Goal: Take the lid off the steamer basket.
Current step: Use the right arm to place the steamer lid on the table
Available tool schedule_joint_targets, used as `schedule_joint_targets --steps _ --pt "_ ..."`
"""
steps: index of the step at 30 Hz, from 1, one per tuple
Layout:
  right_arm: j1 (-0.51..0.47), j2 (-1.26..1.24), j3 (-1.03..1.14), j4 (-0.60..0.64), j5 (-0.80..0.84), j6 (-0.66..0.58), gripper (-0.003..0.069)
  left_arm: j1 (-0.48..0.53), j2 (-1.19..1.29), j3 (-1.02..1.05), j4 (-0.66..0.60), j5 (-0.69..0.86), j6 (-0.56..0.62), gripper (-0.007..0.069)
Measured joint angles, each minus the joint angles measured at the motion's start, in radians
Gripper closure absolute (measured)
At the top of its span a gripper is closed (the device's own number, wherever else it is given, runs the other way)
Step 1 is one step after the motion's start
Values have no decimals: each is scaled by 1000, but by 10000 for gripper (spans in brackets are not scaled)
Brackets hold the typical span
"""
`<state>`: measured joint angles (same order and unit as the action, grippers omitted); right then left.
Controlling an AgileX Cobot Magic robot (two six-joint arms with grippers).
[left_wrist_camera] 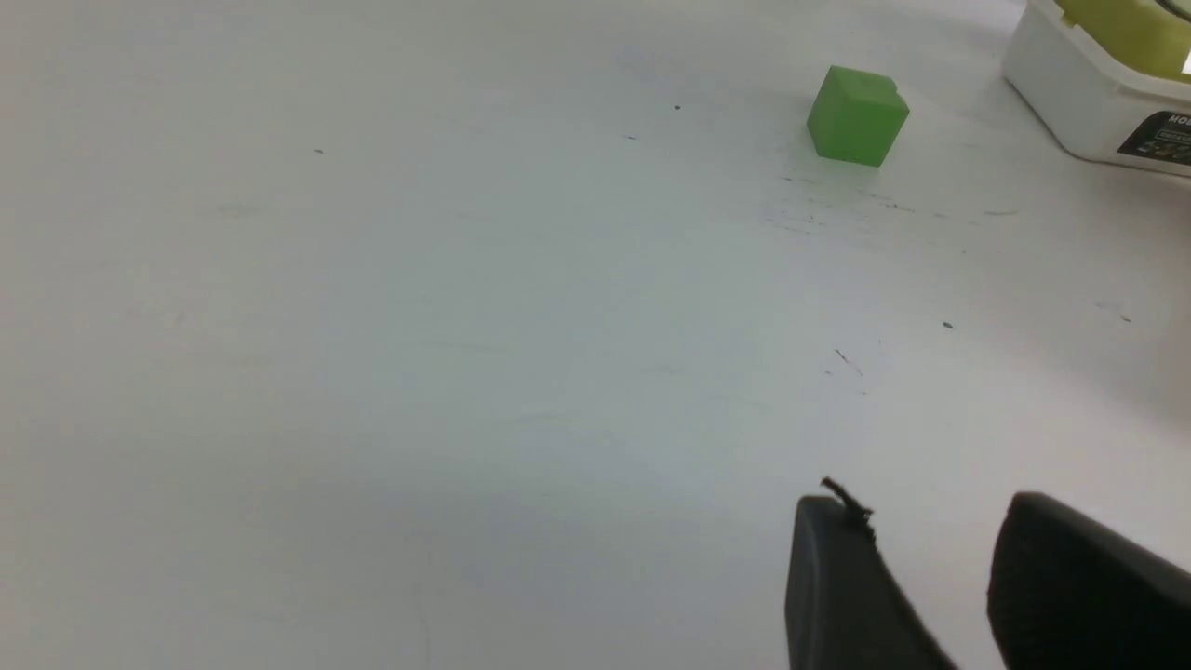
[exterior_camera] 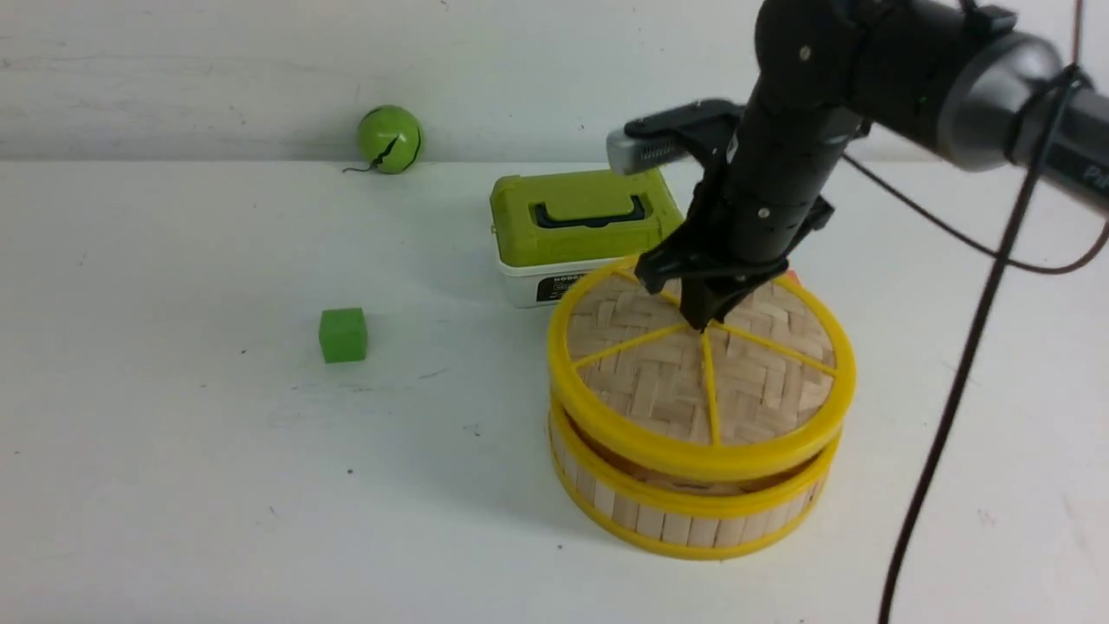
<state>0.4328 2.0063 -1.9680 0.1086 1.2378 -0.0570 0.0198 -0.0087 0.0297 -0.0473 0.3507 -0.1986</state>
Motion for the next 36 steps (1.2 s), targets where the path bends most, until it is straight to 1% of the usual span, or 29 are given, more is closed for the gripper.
schedule_joint_targets --steps 3,4,7,8,10,12,13,15,17,19,21,24,28,31,36 --pt "-8 -79 -9 -15 3 0 552 0 0 0 -1 0 0 386" --pt "-28 -137 -10 -27 6 -3 552 0 0 0 -3 0 0 386" --pt "-84 -198 -2 -55 10 -3 552 0 0 0 -6 0 0 386" --pt "-151 -242 31 -69 8 -3 552 0 0 0 -6 0 0 386" --pt "-211 -271 72 -80 9 -3 552 0 0 0 -6 0 0 386" --pt "-305 -304 152 -94 11 -3 552 0 0 0 -6 0 0 386" --pt "-313 -306 160 -95 11 -3 552 0 0 0 -6 0 0 386" --pt "-412 -320 265 -100 7 -3 552 0 0 0 -6 0 0 386" --pt "-472 -319 346 -97 -33 -3 552 0 0 0 -7 0 0 386" --pt "-508 -313 415 -85 -91 -3 552 0 0 0 -8 0 0 386" --pt "-527 -299 475 -76 -156 -3 552 0 0 0 -8 0 0 386" --pt "-530 -264 531 -53 -238 -3 552 0 0 0 -8 0 0 386" --pt "-517 -210 551 -19 -282 -3 552 0 0 0 -8 0 0 386" --pt "-480 -150 553 11 -312 -3 552 0 0 0 -8 0 0 386" --pt "-406 -128 553 -3 -341 -8 552 0 0 0 -8 0 0 386"
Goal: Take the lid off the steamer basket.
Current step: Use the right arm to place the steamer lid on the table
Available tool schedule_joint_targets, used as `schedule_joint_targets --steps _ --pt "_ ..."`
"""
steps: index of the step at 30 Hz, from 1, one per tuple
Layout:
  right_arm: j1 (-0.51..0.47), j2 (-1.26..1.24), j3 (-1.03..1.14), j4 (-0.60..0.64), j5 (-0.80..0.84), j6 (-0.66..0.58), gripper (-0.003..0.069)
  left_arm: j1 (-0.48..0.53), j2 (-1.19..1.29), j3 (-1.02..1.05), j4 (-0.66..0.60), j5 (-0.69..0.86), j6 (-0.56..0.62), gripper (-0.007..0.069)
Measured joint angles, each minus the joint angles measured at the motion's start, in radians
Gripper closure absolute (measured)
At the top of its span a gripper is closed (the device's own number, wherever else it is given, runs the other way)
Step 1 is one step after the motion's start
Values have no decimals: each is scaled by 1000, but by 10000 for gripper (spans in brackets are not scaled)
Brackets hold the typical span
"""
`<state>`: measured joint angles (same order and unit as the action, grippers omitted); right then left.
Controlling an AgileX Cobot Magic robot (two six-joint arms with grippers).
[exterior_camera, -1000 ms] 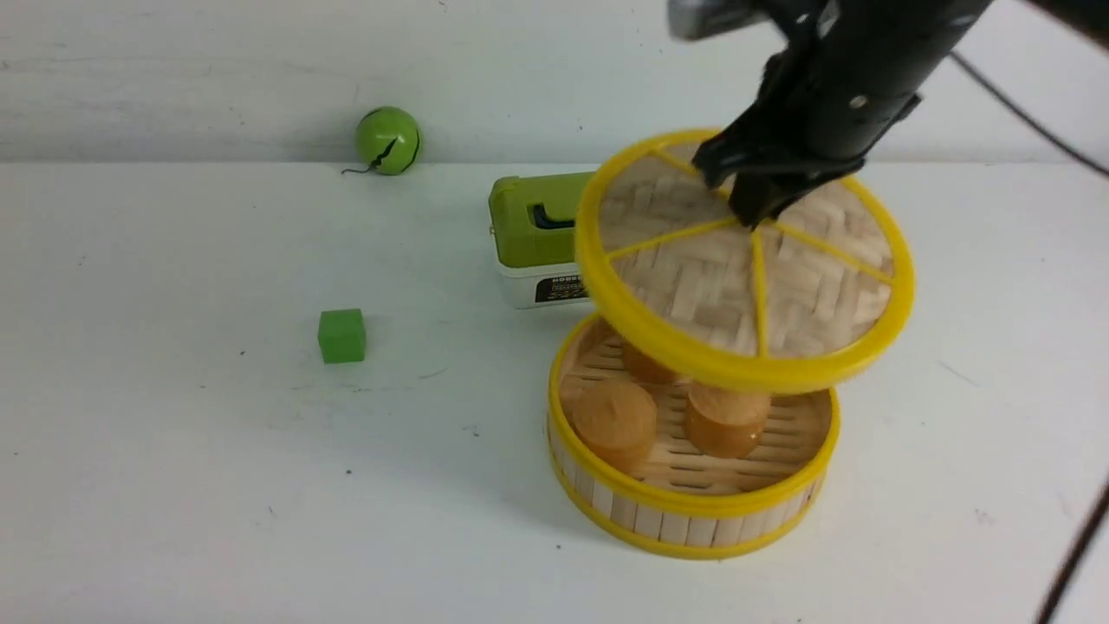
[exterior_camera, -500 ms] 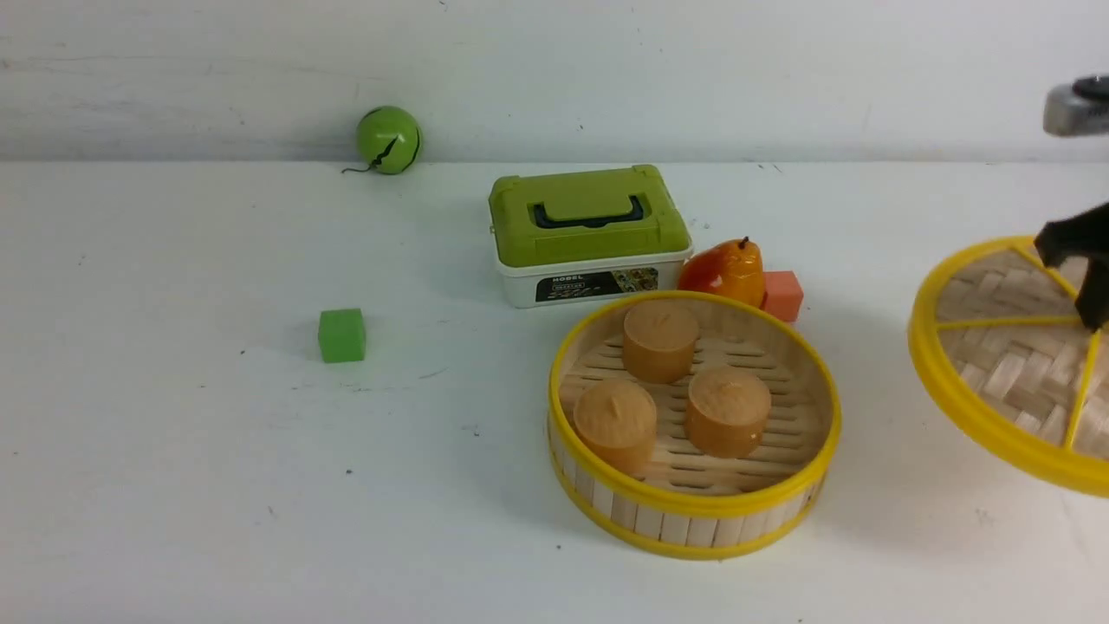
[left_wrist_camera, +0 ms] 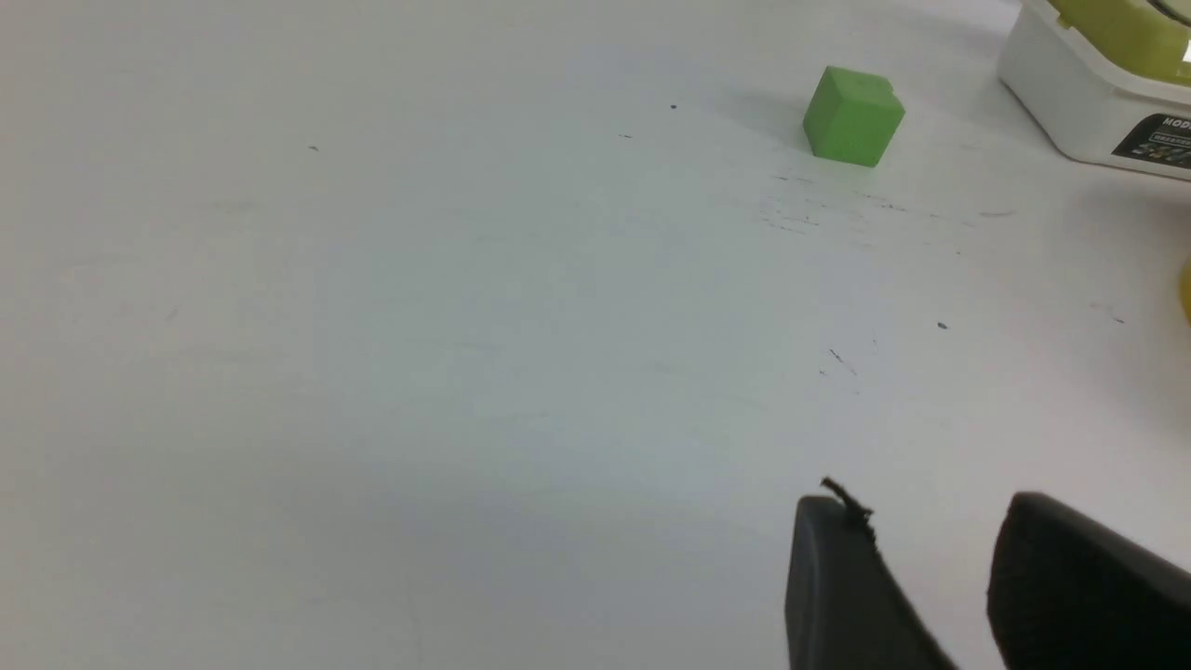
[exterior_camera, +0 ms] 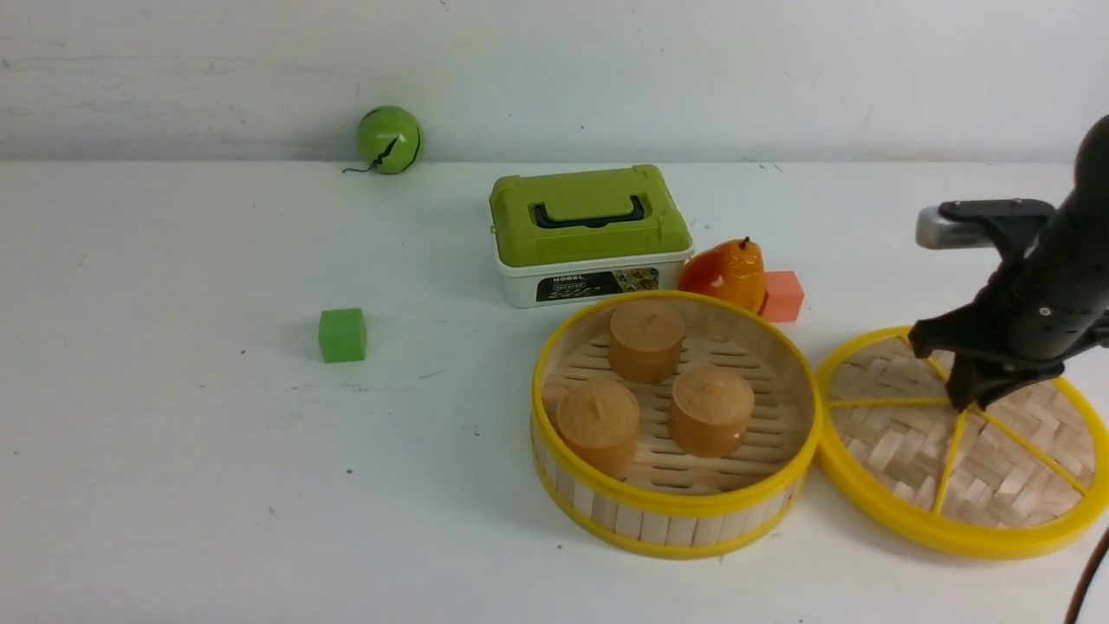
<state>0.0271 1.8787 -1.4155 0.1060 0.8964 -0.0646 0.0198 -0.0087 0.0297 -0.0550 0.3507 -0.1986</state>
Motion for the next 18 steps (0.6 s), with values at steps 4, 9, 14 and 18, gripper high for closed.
schedule_joint_targets --steps 4,9,14,18 --pt "70 1 0 7 -30 -11 552 0 0 0 0 0 0 386" --pt "105 4 0 22 -60 -15 552 0 0 0 0 0 0 386" --pt "86 20 0 -6 -60 42 552 0 0 0 -1 0 0 386" --pt "75 36 0 -32 -39 75 552 0 0 0 -1 0 0 386"
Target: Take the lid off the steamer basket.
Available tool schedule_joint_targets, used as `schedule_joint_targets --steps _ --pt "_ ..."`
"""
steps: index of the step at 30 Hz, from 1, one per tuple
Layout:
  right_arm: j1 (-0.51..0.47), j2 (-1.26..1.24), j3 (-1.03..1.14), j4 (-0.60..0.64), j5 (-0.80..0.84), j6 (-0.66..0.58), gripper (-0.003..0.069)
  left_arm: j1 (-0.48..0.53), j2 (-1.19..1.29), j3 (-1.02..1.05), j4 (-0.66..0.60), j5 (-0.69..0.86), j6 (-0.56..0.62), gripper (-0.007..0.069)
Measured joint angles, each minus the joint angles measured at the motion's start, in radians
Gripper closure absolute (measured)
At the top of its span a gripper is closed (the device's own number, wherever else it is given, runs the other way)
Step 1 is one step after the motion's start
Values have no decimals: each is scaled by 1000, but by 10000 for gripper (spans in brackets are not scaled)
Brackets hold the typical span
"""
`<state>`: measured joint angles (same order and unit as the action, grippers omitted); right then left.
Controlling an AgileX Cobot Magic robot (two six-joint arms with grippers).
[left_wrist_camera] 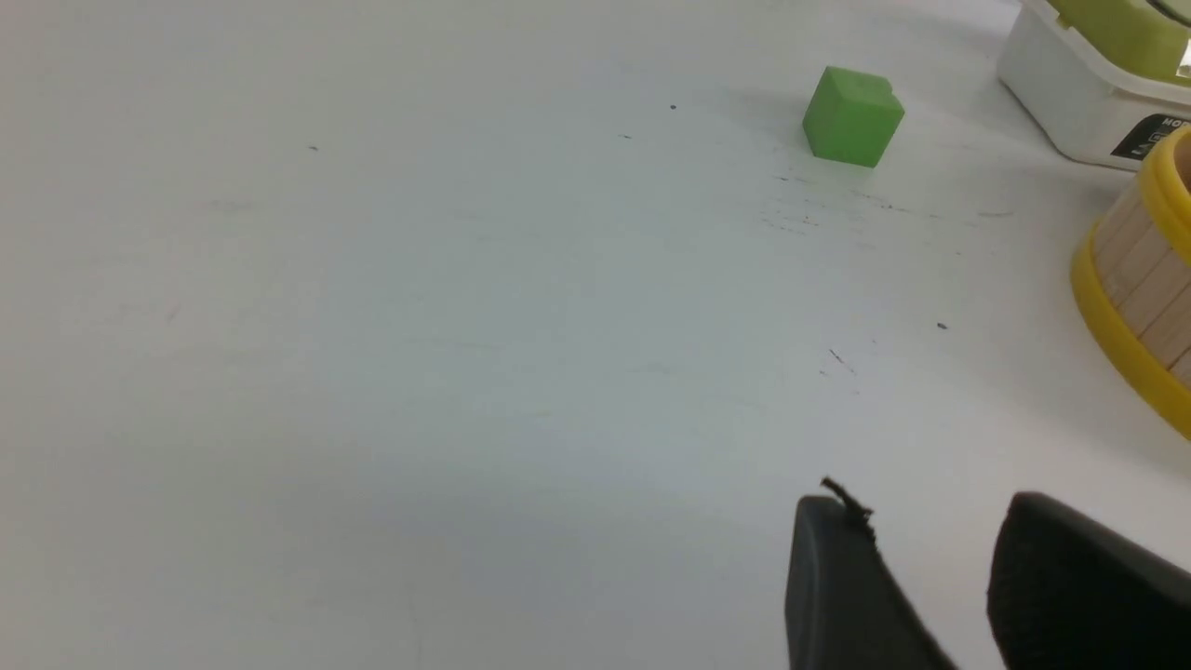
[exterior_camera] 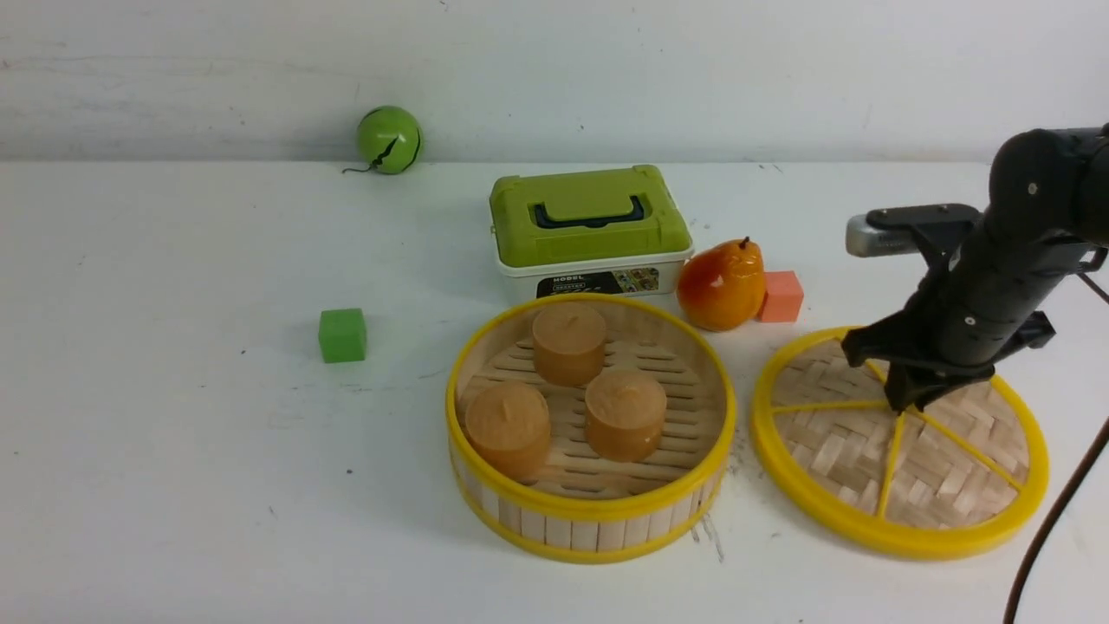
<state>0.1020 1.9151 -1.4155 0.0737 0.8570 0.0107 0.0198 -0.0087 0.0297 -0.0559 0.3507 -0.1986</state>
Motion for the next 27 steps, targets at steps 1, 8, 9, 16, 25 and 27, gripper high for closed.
schedule_joint_targets --steps 1,8,9,16,25,27 --pt "0 3 0 -2 4 3 552 0 0 0 0 0 0 386" --pt "0 11 -3 -1 21 7 505 0 0 0 0 0 0 386" --pt "0 9 -5 1 36 8 480 0 0 0 0 0 0 386" --pt "0 -132 -21 30 136 -11 291 0 0 0 0 0 0 386" --pt "0 -711 193 224 -24 -185 340 0 0 0 0 0 0 386" --pt "0 -871 293 244 -79 -218 396 0 0 0 0 0 0 386"
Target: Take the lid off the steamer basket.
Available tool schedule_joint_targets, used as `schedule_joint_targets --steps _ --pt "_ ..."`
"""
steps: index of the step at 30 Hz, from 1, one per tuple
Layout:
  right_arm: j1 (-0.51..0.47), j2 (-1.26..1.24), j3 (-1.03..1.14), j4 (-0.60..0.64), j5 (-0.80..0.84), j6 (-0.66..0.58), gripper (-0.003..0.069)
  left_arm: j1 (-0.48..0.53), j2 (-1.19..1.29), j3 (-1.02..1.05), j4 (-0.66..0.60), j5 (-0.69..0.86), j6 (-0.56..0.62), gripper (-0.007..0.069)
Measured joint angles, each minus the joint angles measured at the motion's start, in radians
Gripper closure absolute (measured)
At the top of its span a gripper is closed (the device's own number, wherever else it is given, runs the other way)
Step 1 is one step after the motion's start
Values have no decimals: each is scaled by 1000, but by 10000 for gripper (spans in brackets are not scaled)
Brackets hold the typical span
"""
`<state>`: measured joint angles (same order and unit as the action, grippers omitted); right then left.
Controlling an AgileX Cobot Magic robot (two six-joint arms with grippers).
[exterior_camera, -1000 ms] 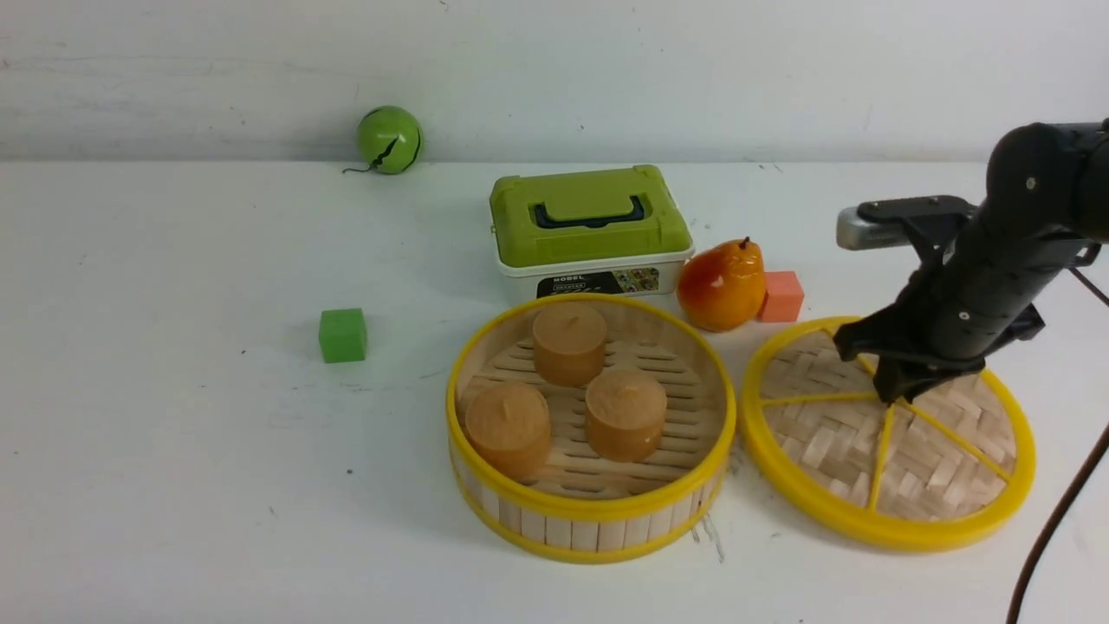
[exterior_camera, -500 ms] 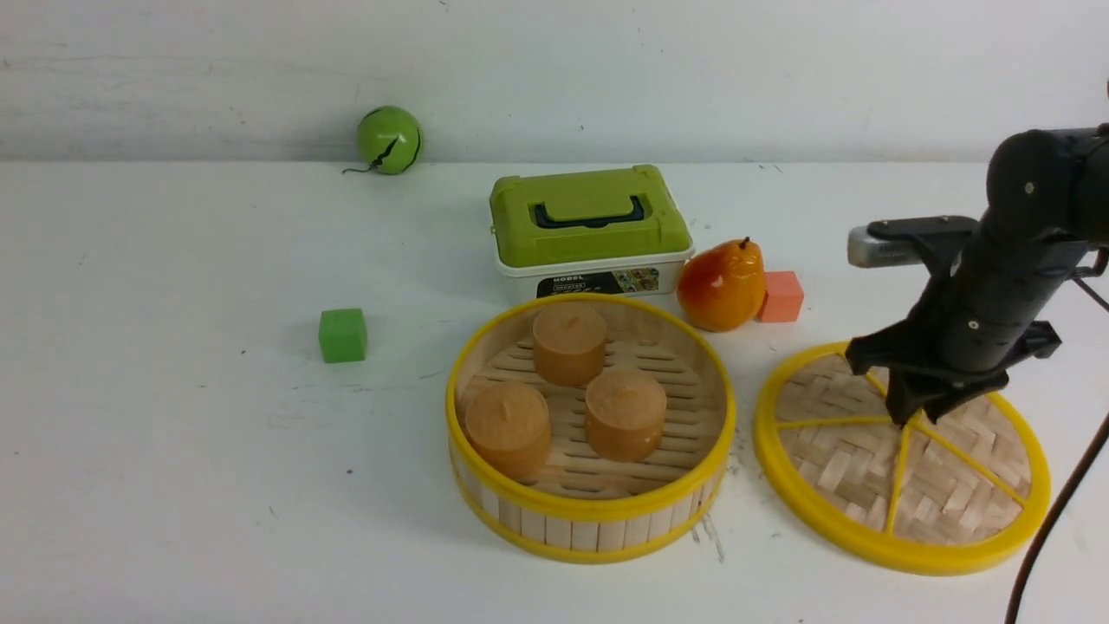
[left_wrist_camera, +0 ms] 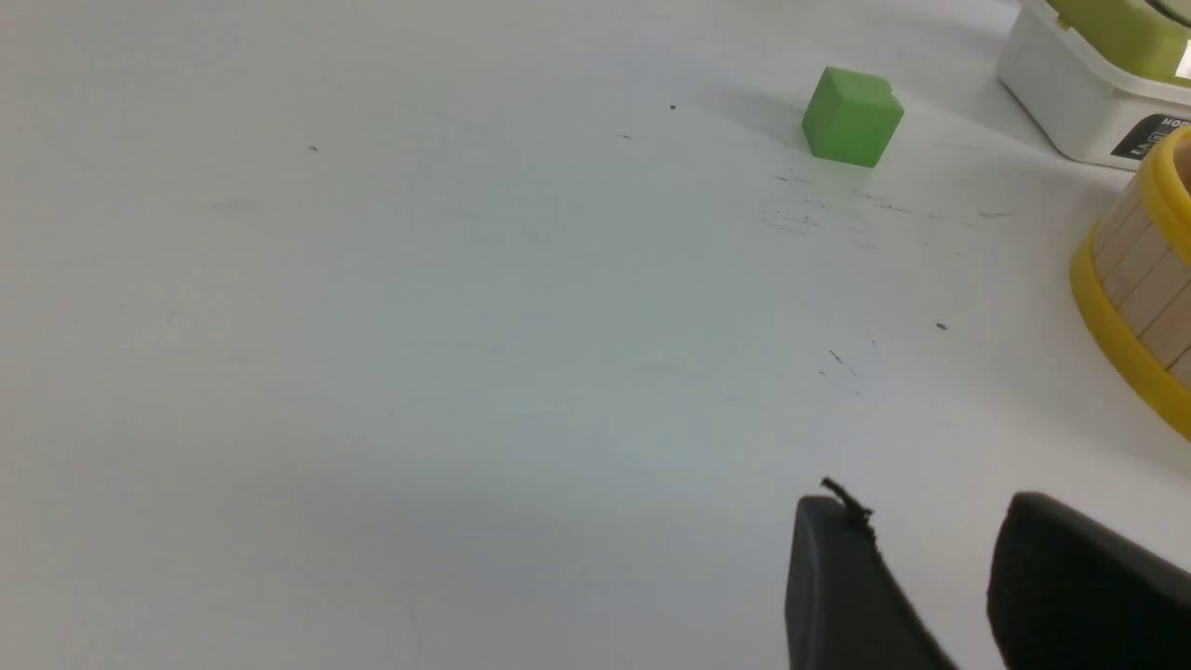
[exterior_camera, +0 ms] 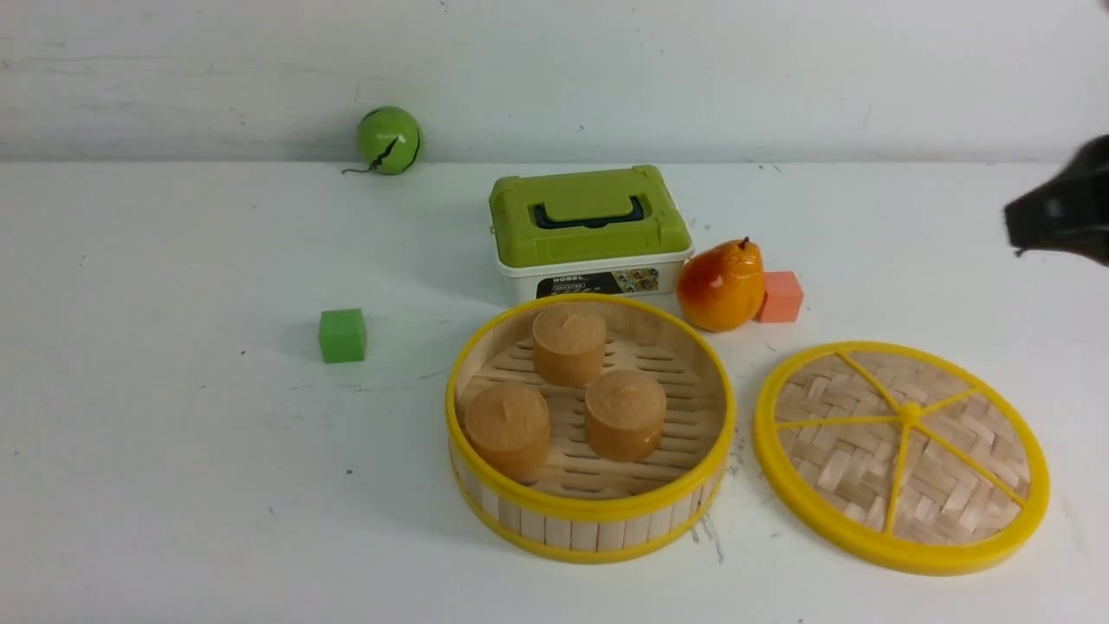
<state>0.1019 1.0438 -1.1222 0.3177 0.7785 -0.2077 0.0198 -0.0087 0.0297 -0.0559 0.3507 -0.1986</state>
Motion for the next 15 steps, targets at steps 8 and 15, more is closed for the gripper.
schedule_joint_targets --steps 8,15 --pt "0 -432 296 19 -169 -25 664 0 0 0 0 0 0 386" --pt "0 -654 444 19 -284 -29 680 0 0 0 0 0 0 385"
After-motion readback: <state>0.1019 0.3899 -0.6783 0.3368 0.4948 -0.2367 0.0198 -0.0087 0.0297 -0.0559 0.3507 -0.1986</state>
